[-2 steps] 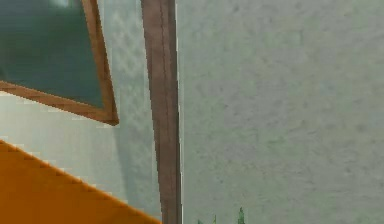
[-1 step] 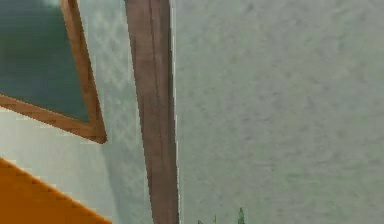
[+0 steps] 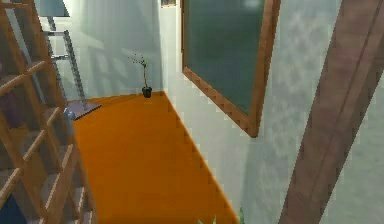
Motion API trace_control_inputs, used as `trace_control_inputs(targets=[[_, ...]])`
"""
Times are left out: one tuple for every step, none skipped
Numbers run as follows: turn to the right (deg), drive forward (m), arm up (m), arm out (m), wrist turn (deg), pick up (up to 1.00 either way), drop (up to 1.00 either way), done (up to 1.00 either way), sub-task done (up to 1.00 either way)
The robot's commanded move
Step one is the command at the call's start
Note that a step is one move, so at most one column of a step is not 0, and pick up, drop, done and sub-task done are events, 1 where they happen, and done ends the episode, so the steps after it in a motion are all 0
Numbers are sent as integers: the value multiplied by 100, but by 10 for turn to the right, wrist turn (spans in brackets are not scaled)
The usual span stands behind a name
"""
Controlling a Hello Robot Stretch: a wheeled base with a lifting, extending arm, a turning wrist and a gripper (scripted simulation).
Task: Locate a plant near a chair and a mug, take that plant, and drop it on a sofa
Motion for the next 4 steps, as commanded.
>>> trace_control_inputs(targets=[[-180, 0, 0, 0, 0, 0, 0, 0, 0], [0, 100, 0, 0, 0, 0, 0, 0, 0], [0, 45, 0, 0, 0, 0, 0, 0, 0], [-450, 0, 0, 0, 0, 0, 0, 0, 0]])
